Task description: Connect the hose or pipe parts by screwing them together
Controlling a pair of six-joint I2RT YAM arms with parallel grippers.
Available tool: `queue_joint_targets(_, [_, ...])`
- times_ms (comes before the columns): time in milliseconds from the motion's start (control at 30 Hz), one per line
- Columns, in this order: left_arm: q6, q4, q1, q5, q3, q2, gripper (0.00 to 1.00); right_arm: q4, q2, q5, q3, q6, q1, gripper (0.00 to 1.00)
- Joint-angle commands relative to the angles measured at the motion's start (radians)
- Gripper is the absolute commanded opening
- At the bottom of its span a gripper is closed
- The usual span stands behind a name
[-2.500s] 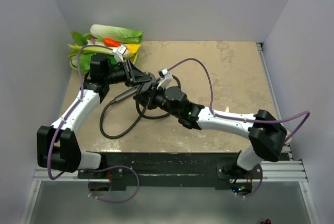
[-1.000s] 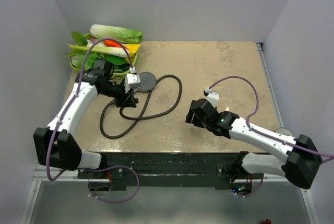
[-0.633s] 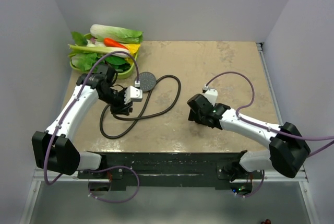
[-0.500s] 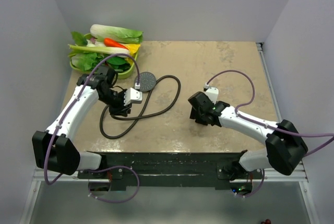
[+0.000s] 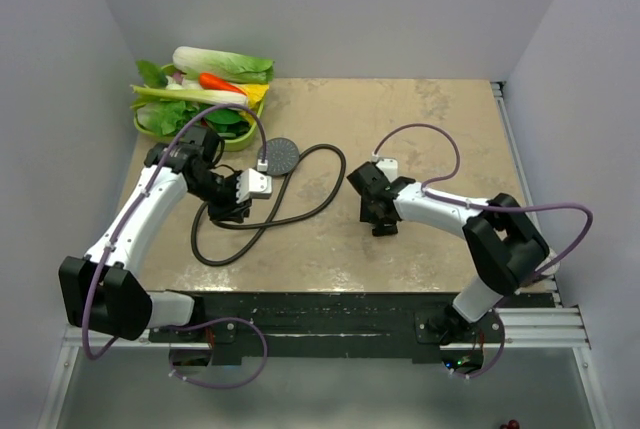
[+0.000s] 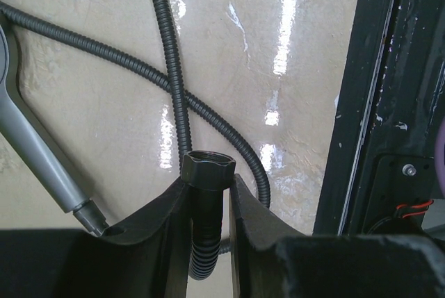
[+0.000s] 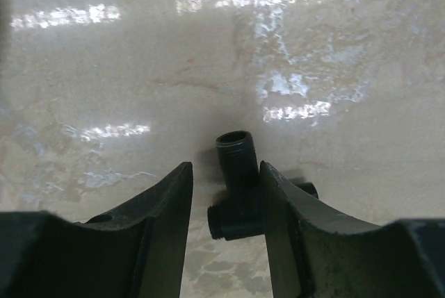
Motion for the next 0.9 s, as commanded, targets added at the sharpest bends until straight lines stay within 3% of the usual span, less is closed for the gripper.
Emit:
queue_joint_targets(0, [-0.016, 0.006, -0.001, 0.014, 0.032, -0.04, 0.0, 0.06, 0.037, -0.073, 0.093, -0.07, -0.005, 0.44])
queue_joint_targets(300, [-0.047, 0.044, 0.0, -0.002, 0.036, -0.056, 0.0, 0.101, 0.059, -0.259, 0.124, -0.115, 0.052, 0.43])
queue_joint_targets(467, [-0.056, 0.057, 0.0, 0.006, 0.04, -0.054, 0.0, 0.069, -0.052, -0.213, 0.096, -0.067, 0.058, 0.52])
queue_joint_targets(567, [-0.061, 0.061, 0.0, 0.009, 0.042, -0.054, 0.0, 0.035, -0.162, -0.16, 0.075, -0.034, 0.056, 0.64])
queue_joint_targets(700, [-0.065, 0.064, 0.0, 0.009, 0.043, -0.056, 0.0, -0.009, -0.274, -0.094, 0.024, 0.003, 0.056, 0.65])
queue_joint_targets(867, [-0.073, 0.067, 0.0, 0.03, 0.048, -0.053, 0.0, -0.055, -0.236, -0.041, -0.013, 0.022, 0.053, 0.63])
